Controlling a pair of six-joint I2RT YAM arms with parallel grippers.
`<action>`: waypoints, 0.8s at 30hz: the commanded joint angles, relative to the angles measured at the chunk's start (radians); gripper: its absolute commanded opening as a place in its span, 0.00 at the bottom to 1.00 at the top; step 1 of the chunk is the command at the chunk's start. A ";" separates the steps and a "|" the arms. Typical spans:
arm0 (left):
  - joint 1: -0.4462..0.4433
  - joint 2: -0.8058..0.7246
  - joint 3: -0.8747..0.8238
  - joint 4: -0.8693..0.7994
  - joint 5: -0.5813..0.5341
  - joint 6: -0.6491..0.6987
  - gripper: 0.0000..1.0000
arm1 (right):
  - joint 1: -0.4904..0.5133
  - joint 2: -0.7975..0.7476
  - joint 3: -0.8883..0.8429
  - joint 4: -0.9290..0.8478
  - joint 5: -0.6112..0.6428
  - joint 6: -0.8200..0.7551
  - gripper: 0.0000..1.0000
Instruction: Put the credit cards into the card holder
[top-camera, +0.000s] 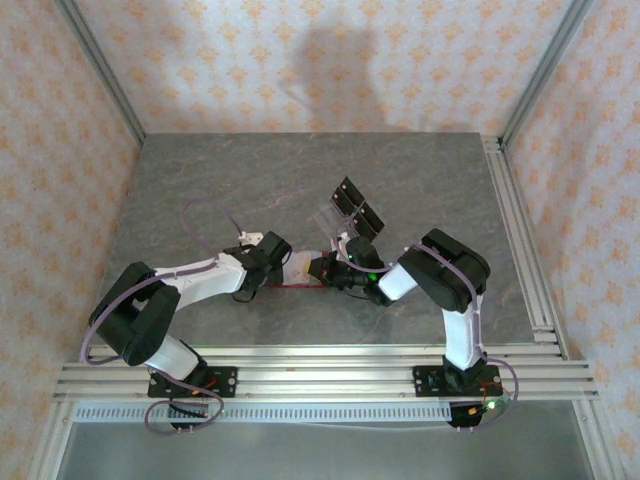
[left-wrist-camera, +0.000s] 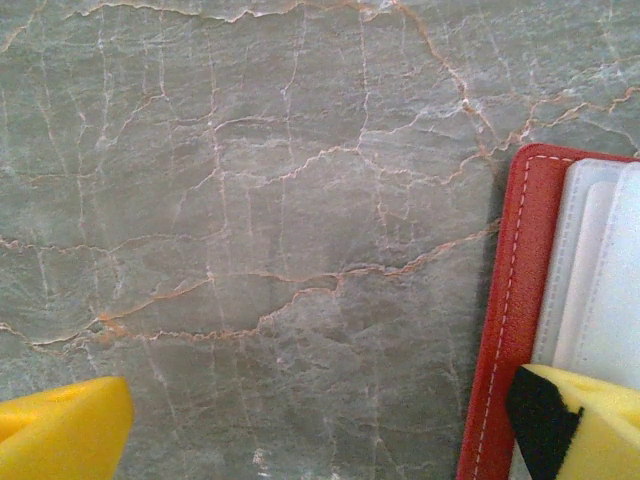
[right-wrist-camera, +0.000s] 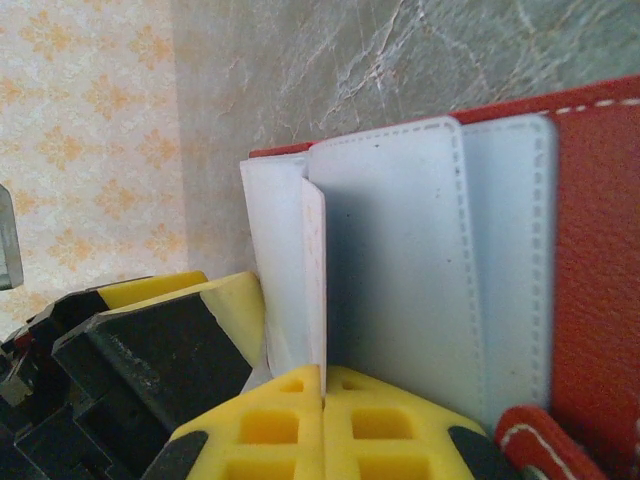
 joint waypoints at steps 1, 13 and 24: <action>-0.001 -0.028 -0.007 -0.042 -0.025 -0.013 0.99 | 0.020 0.037 -0.008 -0.045 -0.022 -0.003 0.00; -0.001 -0.015 0.008 -0.043 -0.011 -0.009 0.99 | -0.007 -0.012 0.026 -0.238 0.020 -0.102 0.00; -0.002 0.015 0.009 0.000 0.041 0.021 0.99 | -0.058 -0.039 0.096 -0.413 -0.031 -0.231 0.00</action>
